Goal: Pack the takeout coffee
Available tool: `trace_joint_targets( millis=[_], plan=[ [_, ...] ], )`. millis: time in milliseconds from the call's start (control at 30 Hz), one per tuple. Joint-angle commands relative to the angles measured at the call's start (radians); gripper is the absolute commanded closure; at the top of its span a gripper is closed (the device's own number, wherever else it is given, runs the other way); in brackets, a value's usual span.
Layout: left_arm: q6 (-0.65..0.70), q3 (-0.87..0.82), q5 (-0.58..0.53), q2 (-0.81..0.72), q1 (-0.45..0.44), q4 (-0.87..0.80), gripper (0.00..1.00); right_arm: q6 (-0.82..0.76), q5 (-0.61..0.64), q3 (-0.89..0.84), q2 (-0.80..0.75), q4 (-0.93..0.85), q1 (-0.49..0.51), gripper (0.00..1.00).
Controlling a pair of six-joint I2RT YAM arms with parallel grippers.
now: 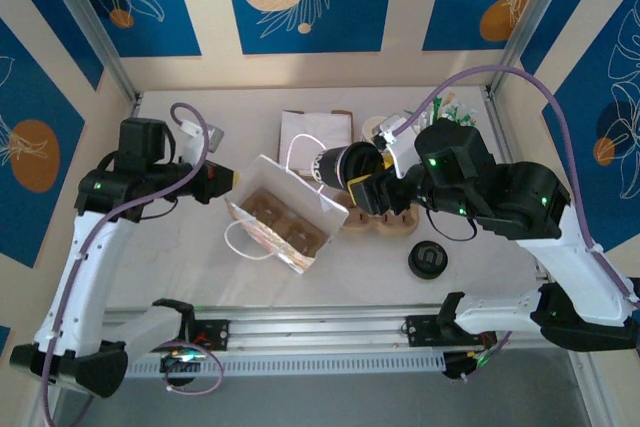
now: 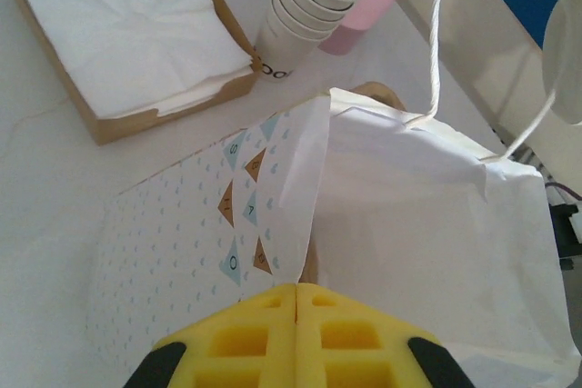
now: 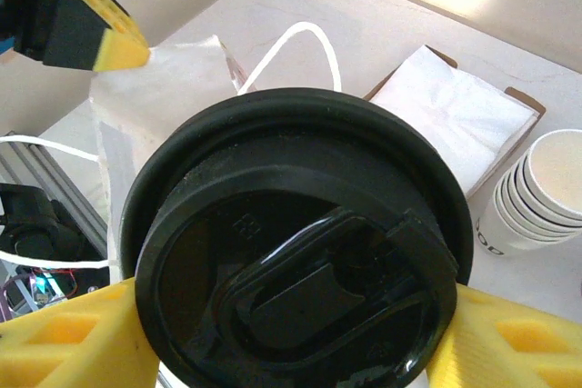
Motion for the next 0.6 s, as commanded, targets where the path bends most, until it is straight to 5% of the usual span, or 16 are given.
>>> trace_joint_targets(
  millis=[0,367,400,467,500,567],
  plan=[
    [-0.035,-0.016,0.089,0.053,-0.003,0.063,1.0,-0.02,-0.026,0.036,-0.004,0.016,0.014,0.32],
    [-0.072,-0.059,0.148,0.124,-0.006,0.169,1.0,-0.054,-0.088,0.09,0.087,0.007,0.057,0.32],
    [-0.072,-0.066,0.133,0.119,-0.005,0.176,0.96,-0.063,-0.084,0.097,0.106,0.004,0.066,0.32],
    [-0.077,-0.077,0.102,0.112,-0.006,0.185,0.76,-0.074,-0.073,0.113,0.145,0.0,0.077,0.33],
    [-0.078,-0.08,0.09,0.112,-0.005,0.186,0.55,-0.078,-0.067,0.126,0.168,-0.006,0.08,0.33],
    [-0.07,-0.086,0.08,0.11,-0.006,0.183,0.4,-0.079,-0.039,0.161,0.212,-0.022,0.086,0.32]
  ],
)
